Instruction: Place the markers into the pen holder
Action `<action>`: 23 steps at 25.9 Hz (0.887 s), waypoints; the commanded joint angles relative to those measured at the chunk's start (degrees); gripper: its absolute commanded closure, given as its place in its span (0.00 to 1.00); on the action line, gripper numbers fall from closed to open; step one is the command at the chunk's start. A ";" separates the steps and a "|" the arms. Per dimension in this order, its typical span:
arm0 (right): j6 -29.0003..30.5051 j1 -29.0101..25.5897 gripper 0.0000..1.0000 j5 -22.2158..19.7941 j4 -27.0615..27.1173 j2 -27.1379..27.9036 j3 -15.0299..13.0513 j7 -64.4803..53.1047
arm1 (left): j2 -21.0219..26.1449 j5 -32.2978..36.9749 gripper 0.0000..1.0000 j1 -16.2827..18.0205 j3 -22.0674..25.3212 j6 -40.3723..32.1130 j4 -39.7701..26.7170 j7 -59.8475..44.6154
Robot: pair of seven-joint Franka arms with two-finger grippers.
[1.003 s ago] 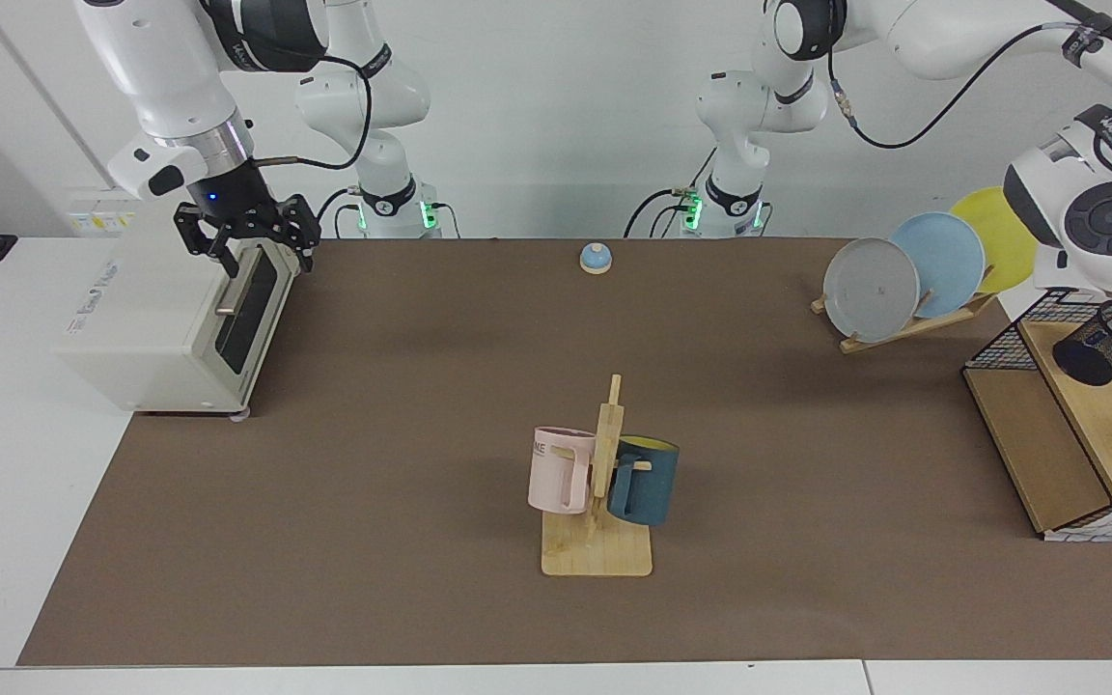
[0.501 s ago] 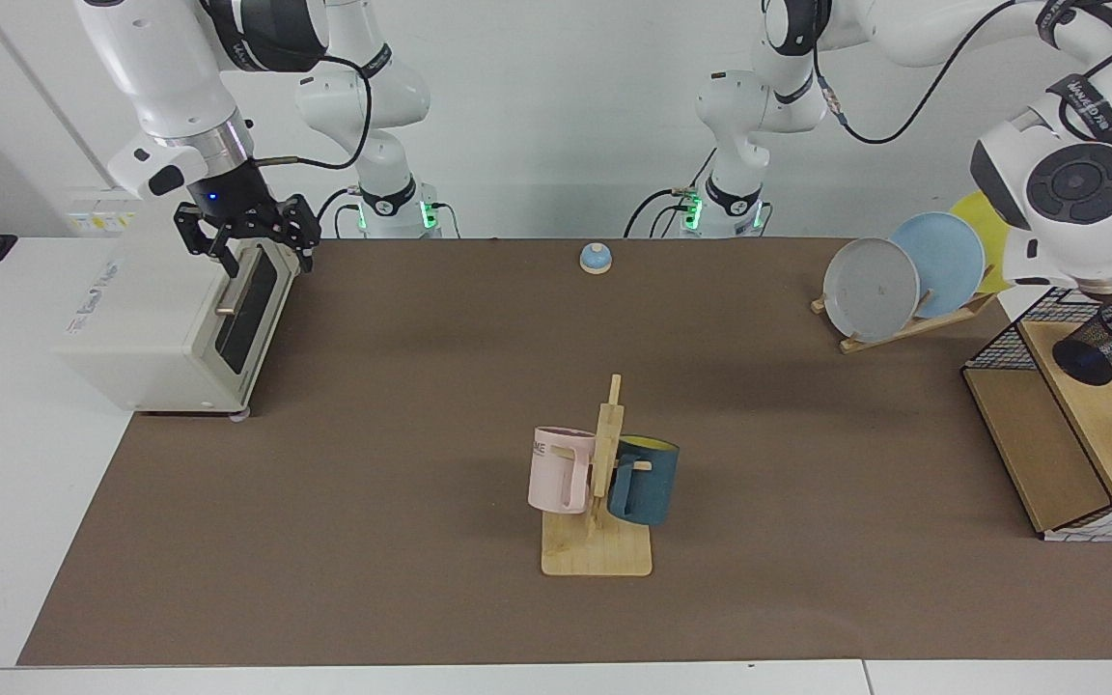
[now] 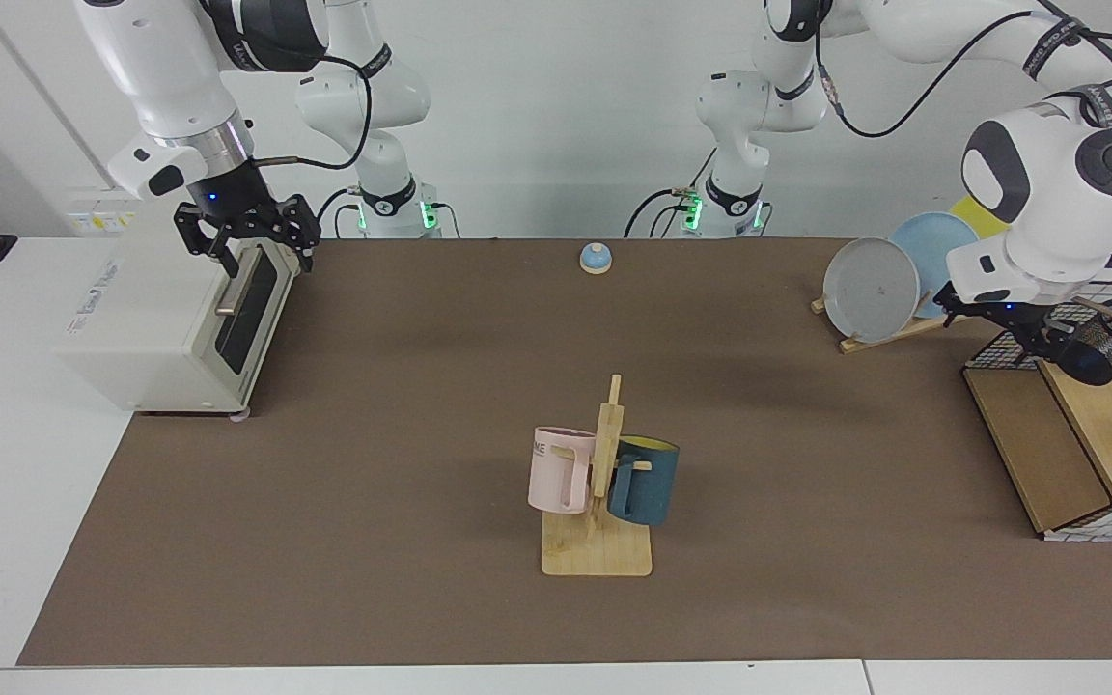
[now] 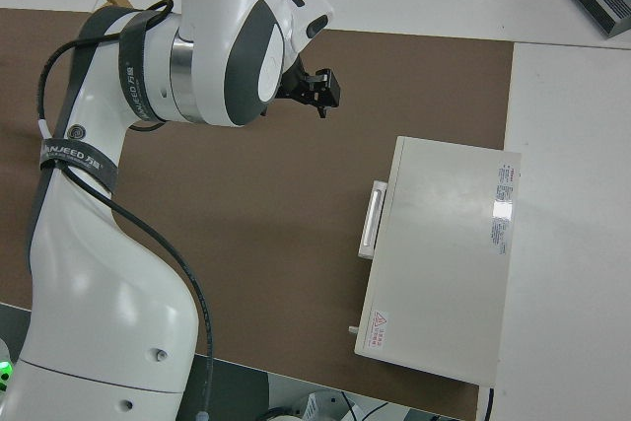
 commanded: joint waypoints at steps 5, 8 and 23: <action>-0.75 -0.41 0.00 0.66 -0.37 -0.59 0.28 0.89 | -6.75 -3.95 0.00 0.55 -9.62 4.18 -9.29 -29.49; -0.75 -0.41 0.00 0.66 -0.37 -0.59 0.28 0.80 | -9.38 -9.30 0.00 0.64 -9.37 3.39 -9.47 -33.89; -0.75 -0.41 0.00 0.66 -0.29 -0.59 0.28 0.89 | -13.08 -11.60 0.00 0.64 -9.10 -4.35 -3.14 -47.08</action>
